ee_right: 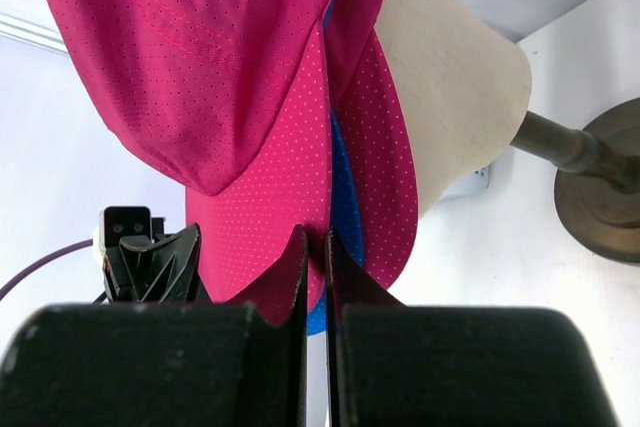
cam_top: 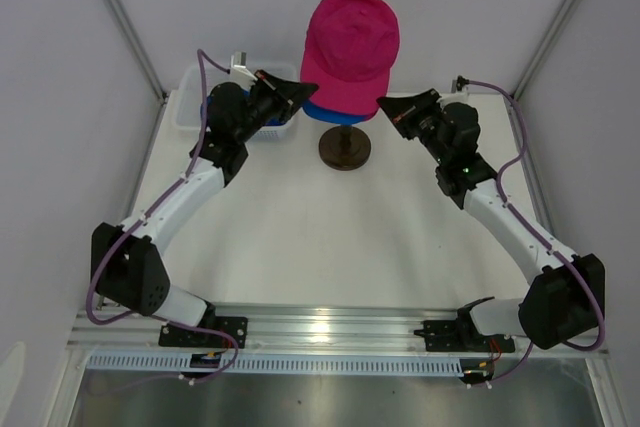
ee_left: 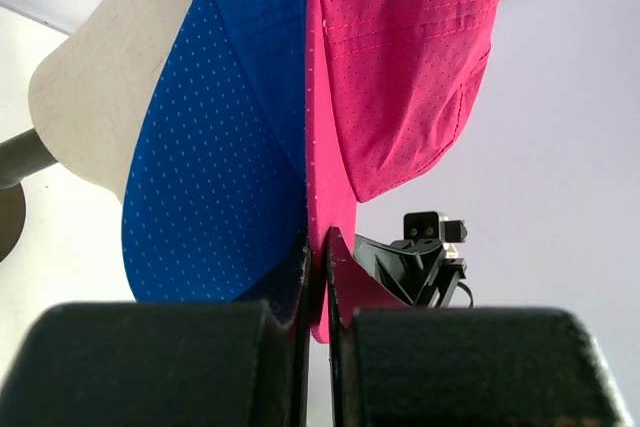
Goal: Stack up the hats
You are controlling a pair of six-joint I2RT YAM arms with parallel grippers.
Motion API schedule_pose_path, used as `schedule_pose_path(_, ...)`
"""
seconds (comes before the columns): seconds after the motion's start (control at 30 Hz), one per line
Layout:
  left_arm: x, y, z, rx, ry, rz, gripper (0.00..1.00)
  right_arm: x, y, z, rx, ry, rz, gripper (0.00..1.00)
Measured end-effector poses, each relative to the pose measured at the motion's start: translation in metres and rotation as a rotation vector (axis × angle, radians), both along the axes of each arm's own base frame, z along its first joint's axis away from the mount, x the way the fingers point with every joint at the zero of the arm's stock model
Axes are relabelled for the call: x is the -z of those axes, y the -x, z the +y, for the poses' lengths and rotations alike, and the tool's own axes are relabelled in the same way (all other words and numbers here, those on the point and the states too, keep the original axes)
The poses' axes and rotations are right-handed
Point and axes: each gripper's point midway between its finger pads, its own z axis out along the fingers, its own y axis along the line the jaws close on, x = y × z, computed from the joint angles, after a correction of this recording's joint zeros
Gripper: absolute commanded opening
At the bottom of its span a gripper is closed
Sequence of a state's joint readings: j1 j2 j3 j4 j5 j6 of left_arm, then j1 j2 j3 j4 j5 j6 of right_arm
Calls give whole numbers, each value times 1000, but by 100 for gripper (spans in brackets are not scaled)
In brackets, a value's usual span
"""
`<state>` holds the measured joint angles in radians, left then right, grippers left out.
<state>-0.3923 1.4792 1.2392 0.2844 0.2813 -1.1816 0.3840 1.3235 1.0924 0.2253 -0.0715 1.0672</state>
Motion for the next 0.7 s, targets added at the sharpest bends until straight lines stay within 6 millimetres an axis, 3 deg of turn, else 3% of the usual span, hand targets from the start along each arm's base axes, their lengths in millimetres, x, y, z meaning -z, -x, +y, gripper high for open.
schedule_pose_path(0.53,19,4,6,-25,45,61,2,9,2,5,-19,31,33,0)
schedule_pose_path(0.6,20,2,6,-17,47,57,6,8,2,4,-18,51,33,12)
schedule_pose_path(0.63,20,2,5,-13,46,56,17,7,2,4,-18,60,32,18)
schedule_pose_path(0.67,20,2,5,-12,41,52,25,7,2,4,-21,83,32,34)
schedule_pose_path(0.7,22,2,5,-13,30,54,33,7,2,4,-27,98,35,42)
